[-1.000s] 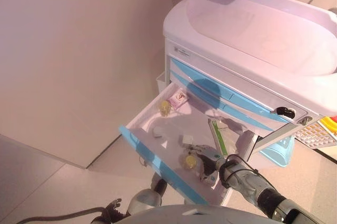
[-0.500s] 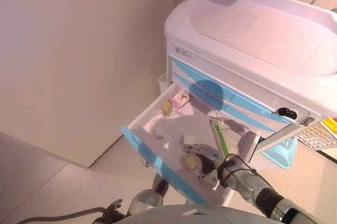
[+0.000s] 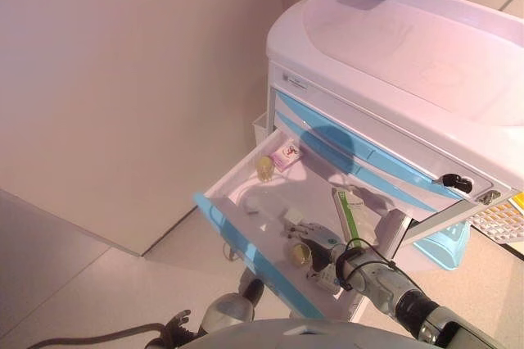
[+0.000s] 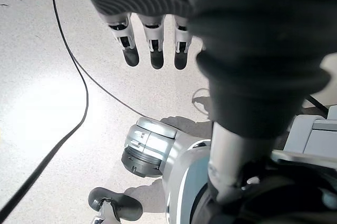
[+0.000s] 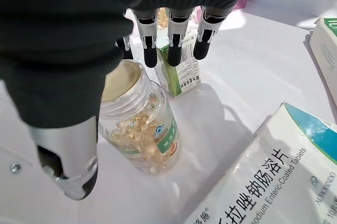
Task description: Open the drawer and pick up the medicine
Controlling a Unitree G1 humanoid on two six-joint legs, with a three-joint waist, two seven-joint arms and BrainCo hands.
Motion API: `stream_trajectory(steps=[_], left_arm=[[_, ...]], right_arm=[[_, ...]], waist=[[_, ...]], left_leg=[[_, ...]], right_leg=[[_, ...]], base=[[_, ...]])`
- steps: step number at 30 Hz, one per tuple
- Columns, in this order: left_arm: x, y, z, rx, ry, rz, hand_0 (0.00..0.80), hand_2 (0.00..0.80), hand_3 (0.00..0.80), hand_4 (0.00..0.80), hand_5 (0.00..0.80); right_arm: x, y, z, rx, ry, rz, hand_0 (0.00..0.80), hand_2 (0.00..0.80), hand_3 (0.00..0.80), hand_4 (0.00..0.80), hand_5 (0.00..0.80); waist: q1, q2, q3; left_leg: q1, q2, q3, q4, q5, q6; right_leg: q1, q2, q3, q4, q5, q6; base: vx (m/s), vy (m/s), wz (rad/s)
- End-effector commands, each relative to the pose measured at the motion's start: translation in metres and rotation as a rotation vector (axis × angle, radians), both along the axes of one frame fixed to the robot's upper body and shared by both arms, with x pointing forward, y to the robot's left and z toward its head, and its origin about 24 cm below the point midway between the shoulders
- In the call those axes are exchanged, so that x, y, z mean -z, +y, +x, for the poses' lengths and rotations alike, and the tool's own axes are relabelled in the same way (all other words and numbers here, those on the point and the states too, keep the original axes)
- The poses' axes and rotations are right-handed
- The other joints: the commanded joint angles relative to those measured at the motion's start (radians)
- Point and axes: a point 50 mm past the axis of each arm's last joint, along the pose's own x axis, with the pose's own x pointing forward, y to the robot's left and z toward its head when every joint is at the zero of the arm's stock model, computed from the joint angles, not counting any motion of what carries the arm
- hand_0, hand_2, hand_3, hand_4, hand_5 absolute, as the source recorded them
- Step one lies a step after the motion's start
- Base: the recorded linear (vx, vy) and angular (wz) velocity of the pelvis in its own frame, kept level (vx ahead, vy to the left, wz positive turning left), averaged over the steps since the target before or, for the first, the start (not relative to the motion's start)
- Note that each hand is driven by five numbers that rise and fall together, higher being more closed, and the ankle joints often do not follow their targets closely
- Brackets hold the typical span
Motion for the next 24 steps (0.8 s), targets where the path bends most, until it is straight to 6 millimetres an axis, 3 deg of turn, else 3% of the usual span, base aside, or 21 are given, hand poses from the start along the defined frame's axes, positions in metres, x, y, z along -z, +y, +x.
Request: stream_trajectory(steps=[1,7,11,13,24], left_arm=[[0.001,-0.0118,0.0109,0.065,-0.023,-0.017,0.0,0.0,0.0,0.0,0.0],[0.0006,-0.0109,0.0128,0.064,-0.025,-0.016,0.0,0.0,0.0,0.0,0.0],[0.0003,-0.0097,0.014,0.064,-0.025,-0.017,0.0,0.0,0.0,0.0,0.0],[0.0001,-0.0091,0.0141,0.067,-0.024,-0.018,0.0,0.0,0.0,0.0,0.0],[0.0,-0.0114,0.0111,0.081,-0.03,-0.02,0.0,0.0,0.0,0.0,0.0]], right_arm=[[-0.014,0.0197,0.0153,-0.067,-0.076,0.047,0.0,0.0,0.0,0.0,0.0],[-0.0132,0.0199,0.0159,-0.065,-0.073,0.036,0.0,0.0,0.0,0.0,0.0],[-0.0124,0.0188,0.0162,-0.065,-0.066,0.021,0.483,0.483,0.483,0.483,0.483],[-0.0118,0.0176,0.0161,-0.064,-0.064,0.014,0.8,0.8,0.8,0.8,0.8],[-0.0091,0.014,0.0155,-0.045,-0.064,0.007,0.8,0.8,0.8,0.8,0.8]], waist=[[0.024,-0.016,-0.004],[0.024,-0.014,-0.002],[0.023,-0.012,-0.001],[0.023,-0.012,-0.001],[0.031,-0.01,0.005]], left_leg=[[0.074,-0.026,0.051,0.008,-0.129,0.038],[0.073,-0.026,0.049,0.008,-0.128,0.038],[0.072,-0.026,0.049,0.008,-0.129,0.038],[0.072,-0.025,0.047,0.008,-0.129,0.037],[0.069,-0.026,0.042,0.008,-0.126,0.037]], right_leg=[[-0.115,-0.054,0.078,0.081,0.058,0.026],[-0.117,-0.054,0.079,0.082,0.058,0.026],[-0.118,-0.054,0.079,0.083,0.056,0.025],[-0.119,-0.055,0.077,0.085,0.056,0.025],[-0.119,-0.056,0.071,0.083,0.058,0.026]], base=[[0.0,0.0,0.0],[0.0,0.0,0.0],[0.0,0.0,0.0],[0.0,0.0,0.0],[0.0,0.0,0.0]])
